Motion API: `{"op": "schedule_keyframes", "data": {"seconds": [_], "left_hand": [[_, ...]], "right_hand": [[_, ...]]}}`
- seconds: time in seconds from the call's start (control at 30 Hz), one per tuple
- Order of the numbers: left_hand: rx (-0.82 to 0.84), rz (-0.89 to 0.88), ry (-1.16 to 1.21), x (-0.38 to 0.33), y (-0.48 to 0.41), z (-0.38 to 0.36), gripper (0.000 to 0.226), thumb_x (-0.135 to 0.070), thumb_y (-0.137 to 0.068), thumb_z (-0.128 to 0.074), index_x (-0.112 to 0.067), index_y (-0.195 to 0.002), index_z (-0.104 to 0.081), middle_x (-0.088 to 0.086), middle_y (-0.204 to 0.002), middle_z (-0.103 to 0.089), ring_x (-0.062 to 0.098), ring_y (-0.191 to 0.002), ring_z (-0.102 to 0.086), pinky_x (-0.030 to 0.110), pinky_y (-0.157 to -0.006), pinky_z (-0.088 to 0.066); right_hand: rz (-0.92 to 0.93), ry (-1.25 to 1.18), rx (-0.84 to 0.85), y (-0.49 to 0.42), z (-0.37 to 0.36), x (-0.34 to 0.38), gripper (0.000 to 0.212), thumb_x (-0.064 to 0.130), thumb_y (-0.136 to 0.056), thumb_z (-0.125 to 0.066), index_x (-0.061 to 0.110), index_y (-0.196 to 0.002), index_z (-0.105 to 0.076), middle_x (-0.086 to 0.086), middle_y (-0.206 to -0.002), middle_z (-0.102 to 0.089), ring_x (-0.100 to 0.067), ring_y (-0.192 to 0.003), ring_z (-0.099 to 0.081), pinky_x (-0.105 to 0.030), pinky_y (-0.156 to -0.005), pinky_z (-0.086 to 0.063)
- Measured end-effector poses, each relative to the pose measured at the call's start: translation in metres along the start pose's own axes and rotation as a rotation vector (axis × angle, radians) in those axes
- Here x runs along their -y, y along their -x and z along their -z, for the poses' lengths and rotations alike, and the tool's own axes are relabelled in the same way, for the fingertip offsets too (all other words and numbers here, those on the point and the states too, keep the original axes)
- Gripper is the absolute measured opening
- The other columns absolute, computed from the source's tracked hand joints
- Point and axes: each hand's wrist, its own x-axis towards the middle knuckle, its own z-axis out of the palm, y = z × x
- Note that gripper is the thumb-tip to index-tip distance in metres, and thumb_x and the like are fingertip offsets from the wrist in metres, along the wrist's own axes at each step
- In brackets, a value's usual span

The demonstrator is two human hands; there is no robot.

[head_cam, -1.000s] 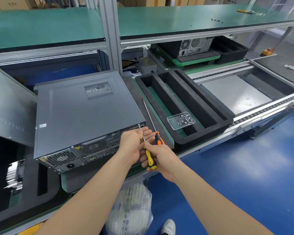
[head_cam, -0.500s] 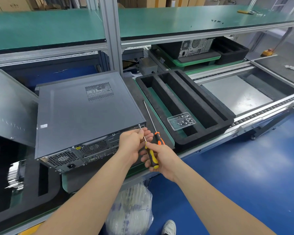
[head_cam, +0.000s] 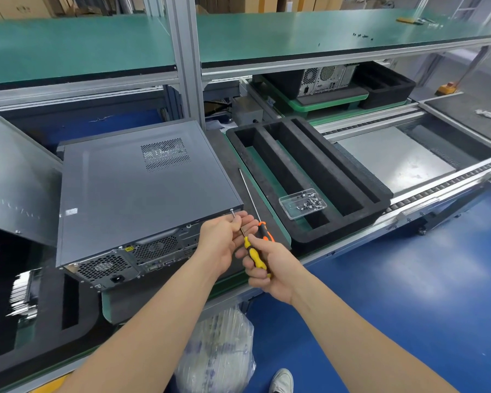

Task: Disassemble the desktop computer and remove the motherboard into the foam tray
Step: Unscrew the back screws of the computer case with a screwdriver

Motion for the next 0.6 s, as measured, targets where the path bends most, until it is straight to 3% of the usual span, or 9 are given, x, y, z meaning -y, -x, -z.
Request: {"op": "schedule_keyframes", "data": {"seconds": [0.1, 0.17, 0.23, 0.3, 0.37, 0.43, 0.47, 0.53, 0.6], "left_hand": [[0.013, -0.004, 0.069, 0.000, -0.001, 0.000, 0.024, 0.000, -0.106, -0.045, 0.008, -0.111, -0.067, 0.021, -0.097, -0.078, 0.033, -0.088, -0.078, 0.030, -0.064, -0.063], [0.022, -0.008, 0.084, 0.001, -0.001, 0.001, 0.024, 0.001, -0.105, -0.045, 0.008, -0.111, -0.067, 0.023, -0.098, -0.077, 0.034, -0.089, -0.078, 0.032, -0.065, -0.063], [0.039, -0.035, 0.052, 0.003, -0.001, 0.001, 0.019, -0.003, -0.103, -0.054, 0.005, -0.112, -0.068, 0.021, -0.100, -0.078, 0.032, -0.090, -0.078, 0.031, -0.066, -0.063], [0.040, -0.066, 0.006, 0.005, 0.000, 0.001, 0.016, -0.004, -0.099, -0.063, 0.003, -0.112, -0.070, 0.017, -0.100, -0.078, 0.028, -0.090, -0.078, 0.027, -0.065, -0.061], [0.017, -0.065, 0.027, 0.006, -0.002, -0.002, 0.015, 0.002, -0.099, -0.061, 0.005, -0.111, -0.070, 0.018, -0.097, -0.079, 0.029, -0.088, -0.078, 0.027, -0.066, -0.062], [0.004, -0.045, 0.071, 0.005, -0.004, -0.006, 0.015, 0.005, -0.101, -0.057, 0.008, -0.110, -0.068, 0.019, -0.094, -0.078, 0.031, -0.087, -0.078, 0.030, -0.067, -0.063], [0.002, -0.039, 0.068, 0.005, -0.004, -0.006, 0.015, 0.004, -0.101, -0.056, 0.007, -0.110, -0.068, 0.019, -0.094, -0.078, 0.031, -0.087, -0.078, 0.030, -0.067, -0.064], [0.017, -0.035, 0.042, 0.004, -0.004, -0.005, 0.016, 0.002, -0.102, -0.055, 0.006, -0.111, -0.068, 0.019, -0.097, -0.078, 0.030, -0.089, -0.078, 0.029, -0.067, -0.063], [0.036, -0.042, 0.049, 0.003, -0.002, -0.004, 0.017, 0.002, -0.102, -0.055, 0.007, -0.112, -0.068, 0.020, -0.100, -0.078, 0.031, -0.092, -0.078, 0.028, -0.067, -0.063]], "right_hand": [[0.253, 0.369, -0.193, -0.002, -0.010, -0.002, 0.035, 0.036, -0.098, -0.069, 0.007, -0.077, -0.068, -0.014, -0.067, -0.065, -0.019, -0.048, -0.058, -0.028, -0.045, -0.047], [0.480, 0.864, -0.442, -0.005, -0.014, -0.006, 0.035, 0.036, -0.096, -0.070, 0.012, -0.071, -0.060, -0.007, -0.064, -0.066, -0.020, -0.052, -0.063, -0.030, -0.053, -0.050], [0.636, 1.406, -0.683, -0.006, -0.014, -0.010, 0.021, 0.035, -0.096, -0.065, 0.020, -0.083, -0.060, 0.002, -0.074, -0.067, -0.021, -0.067, -0.063, -0.032, -0.062, -0.049], [0.709, 1.528, -0.756, -0.006, -0.012, -0.010, 0.012, 0.035, -0.096, -0.065, 0.024, -0.097, -0.061, 0.004, -0.085, -0.068, -0.021, -0.077, -0.065, -0.035, -0.068, -0.053], [0.651, 1.249, -0.650, -0.007, -0.003, -0.005, 0.023, 0.043, -0.091, -0.071, 0.023, -0.089, -0.060, 0.008, -0.077, -0.065, -0.014, -0.069, -0.060, -0.039, -0.065, -0.055], [0.405, 0.713, -0.412, -0.006, 0.000, 0.000, 0.042, 0.055, -0.089, -0.070, 0.015, -0.084, -0.064, 0.002, -0.068, -0.060, -0.014, -0.056, -0.052, -0.041, -0.055, -0.049], [0.222, 0.430, -0.274, -0.005, 0.001, 0.001, 0.049, 0.059, -0.092, -0.067, 0.011, -0.086, -0.068, -0.003, -0.067, -0.058, -0.015, -0.049, -0.048, -0.035, -0.047, -0.043], [-0.030, -0.029, -0.029, 0.000, 0.005, -0.002, 0.048, 0.054, -0.098, -0.059, 0.007, -0.091, -0.071, -0.006, -0.062, -0.054, -0.011, -0.039, -0.039, -0.022, -0.038, -0.030], [-0.106, -0.332, 0.150, 0.000, 0.010, -0.004, 0.039, 0.041, -0.101, -0.055, 0.005, -0.093, -0.067, 0.001, -0.056, -0.045, -0.006, -0.033, -0.031, -0.019, -0.030, -0.024]]}}
